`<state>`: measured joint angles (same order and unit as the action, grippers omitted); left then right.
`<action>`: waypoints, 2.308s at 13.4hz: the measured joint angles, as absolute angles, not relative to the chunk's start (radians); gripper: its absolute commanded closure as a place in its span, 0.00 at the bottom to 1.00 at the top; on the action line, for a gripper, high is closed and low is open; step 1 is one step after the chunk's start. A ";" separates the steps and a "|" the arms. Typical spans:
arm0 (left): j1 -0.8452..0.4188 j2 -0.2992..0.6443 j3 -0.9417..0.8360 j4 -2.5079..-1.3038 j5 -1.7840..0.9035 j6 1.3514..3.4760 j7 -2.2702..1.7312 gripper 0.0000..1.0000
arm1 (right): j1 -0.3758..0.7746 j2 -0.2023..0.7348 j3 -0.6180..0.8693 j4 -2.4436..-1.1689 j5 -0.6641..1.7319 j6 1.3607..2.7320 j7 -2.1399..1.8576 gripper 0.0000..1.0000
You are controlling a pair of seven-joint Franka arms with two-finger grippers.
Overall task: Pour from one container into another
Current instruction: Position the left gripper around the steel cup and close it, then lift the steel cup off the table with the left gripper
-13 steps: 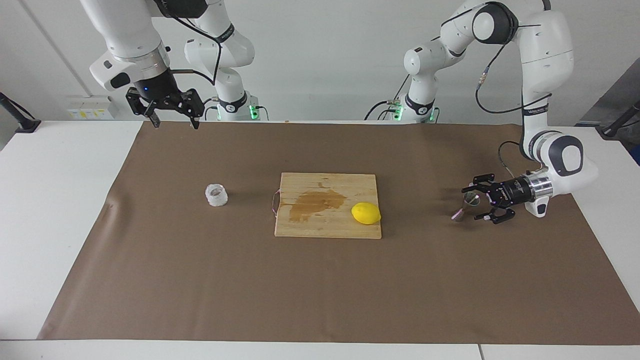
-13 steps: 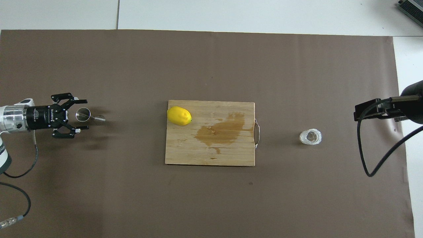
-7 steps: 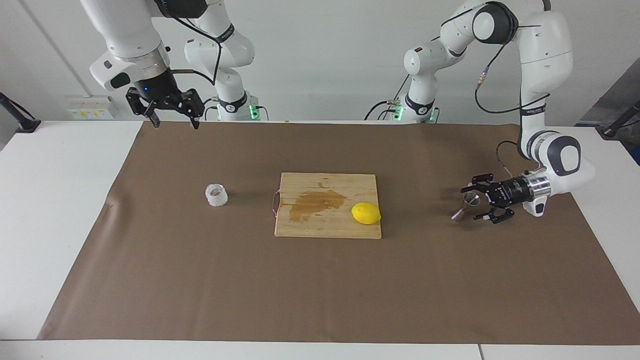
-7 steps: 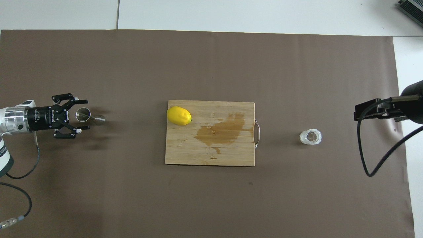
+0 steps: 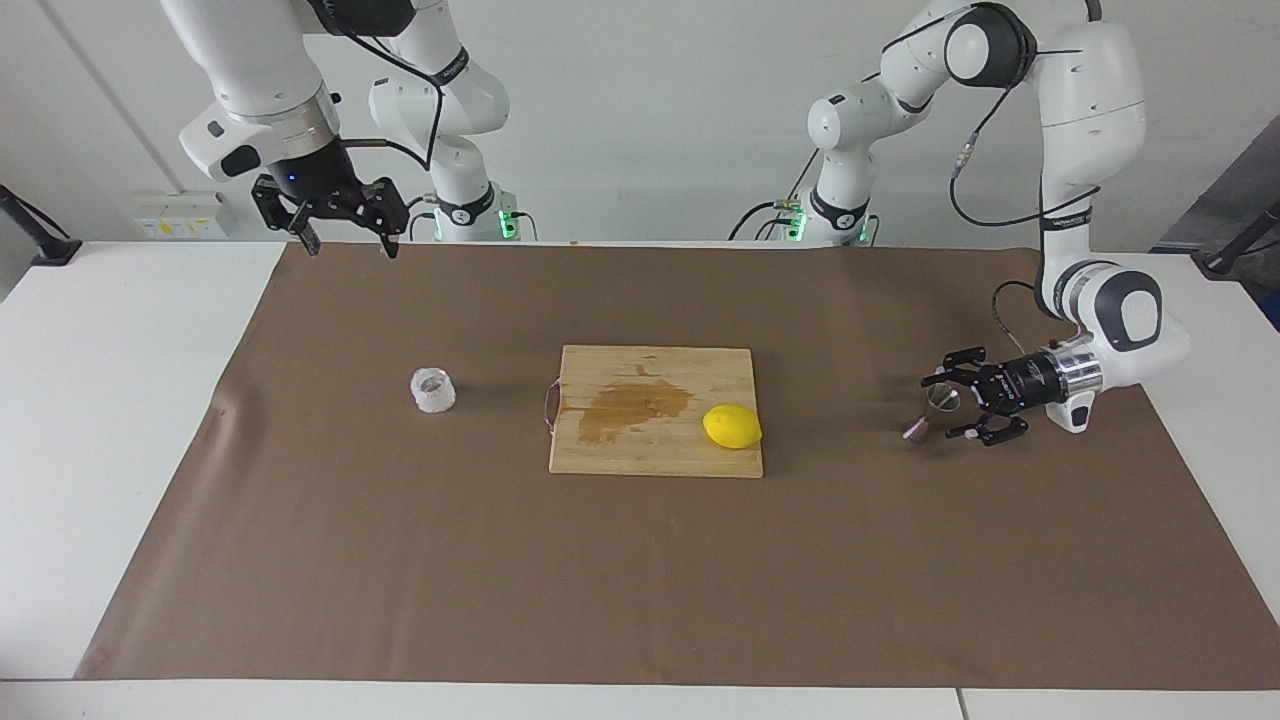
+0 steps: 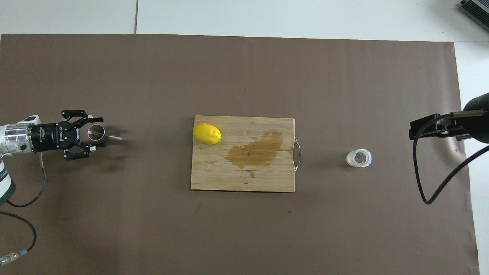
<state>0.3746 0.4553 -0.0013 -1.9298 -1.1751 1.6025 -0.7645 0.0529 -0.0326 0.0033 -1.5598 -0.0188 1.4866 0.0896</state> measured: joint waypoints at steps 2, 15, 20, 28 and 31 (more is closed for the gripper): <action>0.375 0.455 -0.001 -1.930 -1.175 1.602 -0.764 0.27 | 0.053 -0.033 0.003 -1.560 -0.019 1.487 0.090 0.00; 0.375 0.455 -0.001 -1.930 -1.176 1.598 -0.760 0.72 | 0.053 -0.033 0.003 -1.560 -0.019 1.487 0.090 0.00; 0.376 0.455 -0.001 -1.931 -1.193 1.597 -0.760 1.00 | 0.053 -0.033 0.003 -1.560 -0.019 1.487 0.090 0.00; 0.367 0.420 -0.020 -1.905 -1.261 1.577 -0.845 1.00 | 0.053 -0.033 0.003 -1.560 -0.019 1.487 0.090 0.00; 0.323 0.375 -0.024 -1.906 -1.291 1.577 -0.897 1.00 | 0.053 -0.033 0.003 -1.560 -0.019 1.487 0.090 0.00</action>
